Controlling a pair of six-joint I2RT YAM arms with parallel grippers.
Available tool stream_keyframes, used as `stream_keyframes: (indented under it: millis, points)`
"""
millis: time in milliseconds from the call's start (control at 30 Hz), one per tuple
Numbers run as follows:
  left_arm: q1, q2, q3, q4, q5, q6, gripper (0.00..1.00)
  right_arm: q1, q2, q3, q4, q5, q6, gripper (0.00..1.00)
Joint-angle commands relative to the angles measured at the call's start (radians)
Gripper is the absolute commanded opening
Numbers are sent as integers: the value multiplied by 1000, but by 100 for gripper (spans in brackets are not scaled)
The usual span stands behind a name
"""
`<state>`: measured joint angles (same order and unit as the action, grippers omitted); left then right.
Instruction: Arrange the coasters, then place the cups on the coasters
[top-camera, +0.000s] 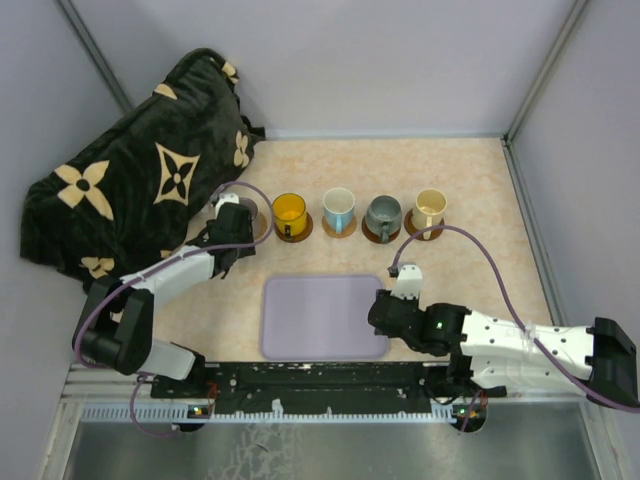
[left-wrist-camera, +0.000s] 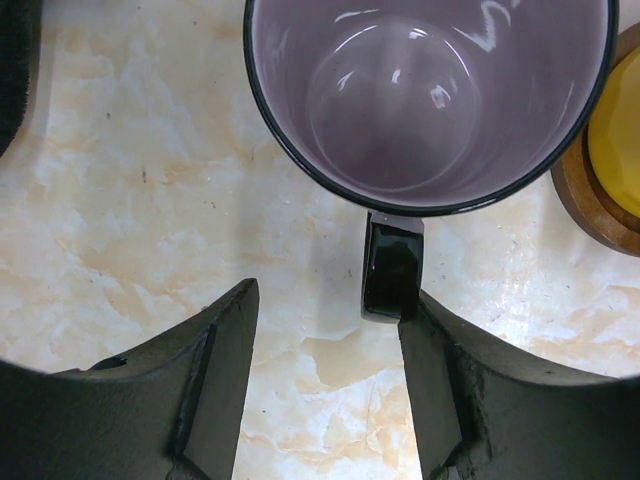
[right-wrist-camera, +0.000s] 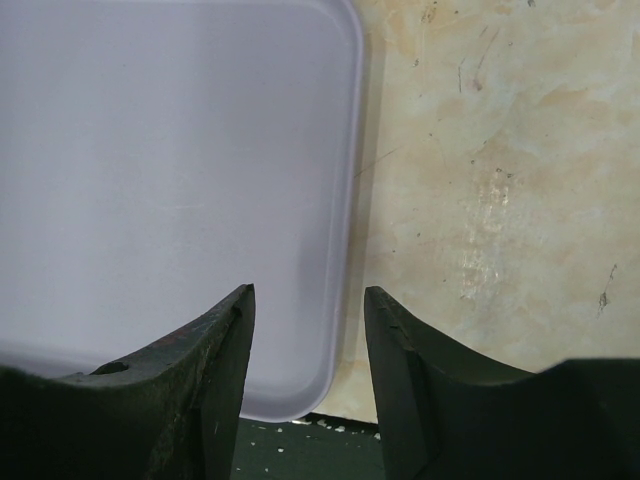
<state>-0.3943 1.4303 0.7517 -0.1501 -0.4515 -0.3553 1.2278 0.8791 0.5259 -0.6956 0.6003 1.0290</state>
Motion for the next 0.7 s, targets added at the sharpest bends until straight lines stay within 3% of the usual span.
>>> stream_keyframes:
  millis: [0,367,533,667]
  points:
    - [21,0,-4,-1,-31,-16,64,8,-10,42,12,16,5,49]
    - [28,-17,-4,4,10,-3,64,8,-13,37,8,22,11,49]
    - [28,-83,2,-13,80,13,68,6,-20,66,-60,82,41,62]
    - [29,-171,7,-40,125,18,80,0,-43,96,-120,144,52,71]
